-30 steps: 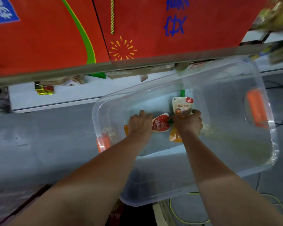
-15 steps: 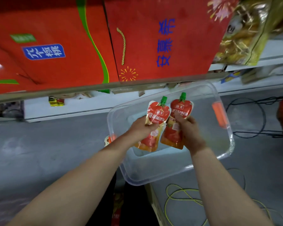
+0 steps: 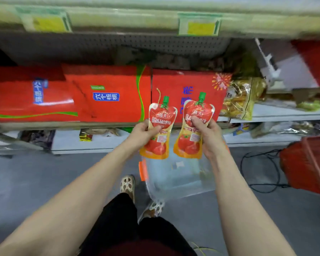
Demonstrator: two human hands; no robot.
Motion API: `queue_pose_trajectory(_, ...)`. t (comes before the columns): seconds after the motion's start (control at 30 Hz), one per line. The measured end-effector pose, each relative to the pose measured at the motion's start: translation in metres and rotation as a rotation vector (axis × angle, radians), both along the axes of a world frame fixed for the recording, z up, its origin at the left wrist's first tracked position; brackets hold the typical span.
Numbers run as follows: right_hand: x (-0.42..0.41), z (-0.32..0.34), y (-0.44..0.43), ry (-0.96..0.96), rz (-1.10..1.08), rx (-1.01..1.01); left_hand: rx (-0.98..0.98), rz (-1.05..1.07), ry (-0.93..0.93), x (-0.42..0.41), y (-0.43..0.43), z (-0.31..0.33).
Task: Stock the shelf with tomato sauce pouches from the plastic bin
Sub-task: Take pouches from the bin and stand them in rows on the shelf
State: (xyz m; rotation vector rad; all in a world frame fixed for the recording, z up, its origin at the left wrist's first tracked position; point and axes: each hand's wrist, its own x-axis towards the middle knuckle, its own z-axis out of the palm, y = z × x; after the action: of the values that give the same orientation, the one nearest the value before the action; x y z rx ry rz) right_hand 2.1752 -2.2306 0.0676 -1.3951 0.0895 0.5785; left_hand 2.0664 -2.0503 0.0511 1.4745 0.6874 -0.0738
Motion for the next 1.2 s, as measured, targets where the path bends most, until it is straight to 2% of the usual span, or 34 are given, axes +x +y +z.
queue_pose_trajectory(0.3, -0.010, 0.138, 0.057, -0.382, 0.178, 0.102, 0.094, 0.140, -0.388, -0.030, 0.048, 0.129)
queue_pose_trajectory(0.53, -0.002, 0.238, 0.113, -0.658, 0.314, 0.087, 0.207, 0.252, -0.624, -0.039, 0.100, 0.218)
queue_pose_trajectory(0.67, 0.014, 0.285, 0.154, -0.751, 0.307, 0.077, 0.256, 0.359, -0.739, -0.033, 0.142, 0.255)
queue_pose_trajectory(0.8, 0.046, 0.315, 0.200, -0.751, 0.271, 0.041, 0.320, 0.464, -0.798, -0.022, 0.191, 0.278)
queue_pose_trajectory(0.9, 0.079, 0.323, 0.236, -0.670, 0.298, -0.041, 0.344, 0.484, -0.833, -0.008, 0.227, 0.291)
queue_pose_trajectory(1.03, 0.118, 0.314, 0.287, -0.553, 0.271, -0.075, 0.312, 0.451, -0.844, 0.018, 0.272, 0.300)
queue_pose_trajectory(1.2, 0.154, 0.299, 0.341, -0.532, 0.168, -0.154, 0.285, 0.362, -0.816, 0.048, 0.320, 0.305)
